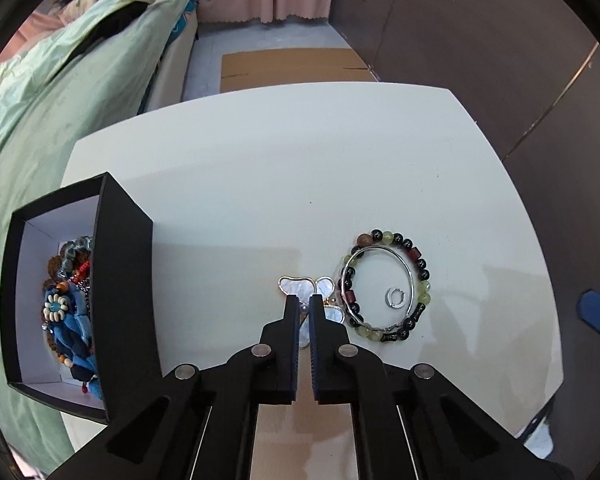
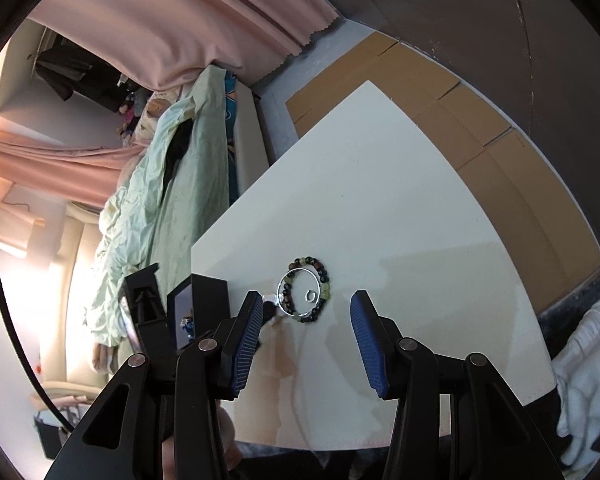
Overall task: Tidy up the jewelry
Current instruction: 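Move the open left tool down around the white butterfly brooch, then close the left tool on the white butterfly brooch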
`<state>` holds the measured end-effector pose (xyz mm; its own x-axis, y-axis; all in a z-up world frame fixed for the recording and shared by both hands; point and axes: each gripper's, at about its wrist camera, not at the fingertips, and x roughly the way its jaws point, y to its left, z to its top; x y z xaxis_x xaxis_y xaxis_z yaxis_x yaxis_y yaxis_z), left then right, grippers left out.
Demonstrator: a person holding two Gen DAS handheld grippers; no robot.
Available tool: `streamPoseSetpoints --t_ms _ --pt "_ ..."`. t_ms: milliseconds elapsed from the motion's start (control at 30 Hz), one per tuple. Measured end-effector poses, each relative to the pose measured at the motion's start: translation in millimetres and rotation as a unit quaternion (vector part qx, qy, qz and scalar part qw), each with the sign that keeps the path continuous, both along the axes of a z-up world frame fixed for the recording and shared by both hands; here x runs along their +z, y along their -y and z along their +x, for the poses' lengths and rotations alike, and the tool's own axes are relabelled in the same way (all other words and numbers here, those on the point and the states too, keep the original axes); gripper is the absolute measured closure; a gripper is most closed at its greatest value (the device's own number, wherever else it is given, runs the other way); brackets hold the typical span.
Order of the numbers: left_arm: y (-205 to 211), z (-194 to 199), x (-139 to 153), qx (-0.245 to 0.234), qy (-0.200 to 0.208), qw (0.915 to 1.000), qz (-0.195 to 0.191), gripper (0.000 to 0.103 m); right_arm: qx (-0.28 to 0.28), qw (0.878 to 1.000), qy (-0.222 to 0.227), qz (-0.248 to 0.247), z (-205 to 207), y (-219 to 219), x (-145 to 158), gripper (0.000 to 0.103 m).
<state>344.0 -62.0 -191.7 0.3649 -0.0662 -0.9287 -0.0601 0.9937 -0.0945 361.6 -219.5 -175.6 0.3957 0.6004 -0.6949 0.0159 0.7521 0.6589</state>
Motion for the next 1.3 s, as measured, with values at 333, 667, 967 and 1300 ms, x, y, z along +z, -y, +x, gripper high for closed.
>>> streamPoseSetpoints --t_ms 333,667,967,1300 --pt "-9.5 -1.1 18.1 -0.018 0.022 0.9986 -0.045 0.099 0.013 1.0 -0.011 -0.015 6.3 -16.1 -8.1 0.055" --pt "-4.6 -2.4 9.2 -0.033 0.004 0.9988 -0.037 0.097 0.005 1.0 -0.014 -0.021 8.6 -13.8 -11.4 0.055" --pt "-2.5 -5.7 9.1 -0.031 0.008 0.9986 -0.041 0.045 0.011 1.0 -0.013 -0.021 9.9 -14.0 -13.3 0.055" --pt "-2.3 -1.4 9.9 -0.02 0.013 0.9995 -0.021 0.064 0.0 1.0 -0.013 -0.016 10.8 -5.3 -11.9 0.055"
